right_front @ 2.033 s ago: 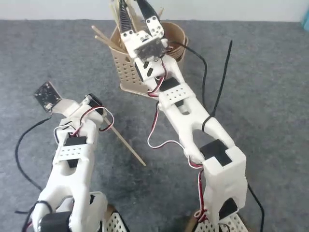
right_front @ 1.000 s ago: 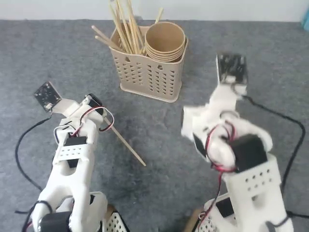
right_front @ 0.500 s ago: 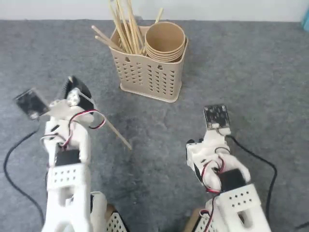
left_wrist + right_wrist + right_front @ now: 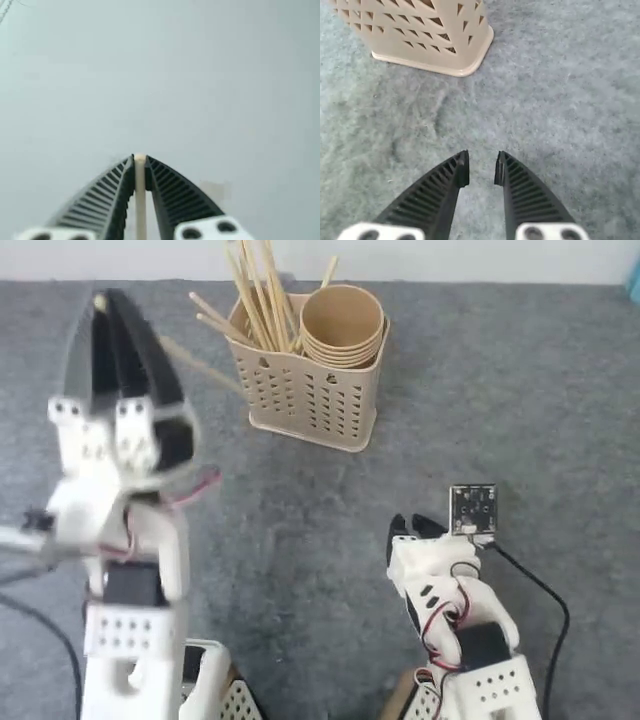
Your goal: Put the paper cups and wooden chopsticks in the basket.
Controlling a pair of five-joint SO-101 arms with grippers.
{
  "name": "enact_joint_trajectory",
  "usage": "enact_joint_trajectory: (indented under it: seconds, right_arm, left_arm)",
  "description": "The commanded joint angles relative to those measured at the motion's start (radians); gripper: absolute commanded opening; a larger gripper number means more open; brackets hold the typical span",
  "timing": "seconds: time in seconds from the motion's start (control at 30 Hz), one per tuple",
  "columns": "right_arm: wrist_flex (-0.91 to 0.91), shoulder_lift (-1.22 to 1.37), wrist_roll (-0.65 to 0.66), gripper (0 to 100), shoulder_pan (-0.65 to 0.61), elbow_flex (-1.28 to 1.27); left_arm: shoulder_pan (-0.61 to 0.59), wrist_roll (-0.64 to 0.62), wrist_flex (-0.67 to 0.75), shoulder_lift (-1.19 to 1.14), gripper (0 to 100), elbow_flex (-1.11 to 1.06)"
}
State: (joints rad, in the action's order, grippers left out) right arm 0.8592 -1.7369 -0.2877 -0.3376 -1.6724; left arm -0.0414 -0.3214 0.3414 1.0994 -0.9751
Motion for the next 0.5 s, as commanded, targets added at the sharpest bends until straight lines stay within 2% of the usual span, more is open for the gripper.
enact_joint_trajectory:
  seconds: [0.0,0.2,0.47]
  right_arm:
    - [0.053,-0.071,-0.012,10.1,0.012,-0.012]
    - [0.059,-0.077,-0.012,10.1,0.012,-0.012]
    - [0.058,-0.077,0.032,10.1,0.012,-0.012]
  left_arm:
    - [0.026,0.157,0.012,-0.322,1,0.314]
    - [0.018,0.218,0.012,-0.692,1,0.665]
    - [0.028,0.233,0.014,-0.974,1,0.888]
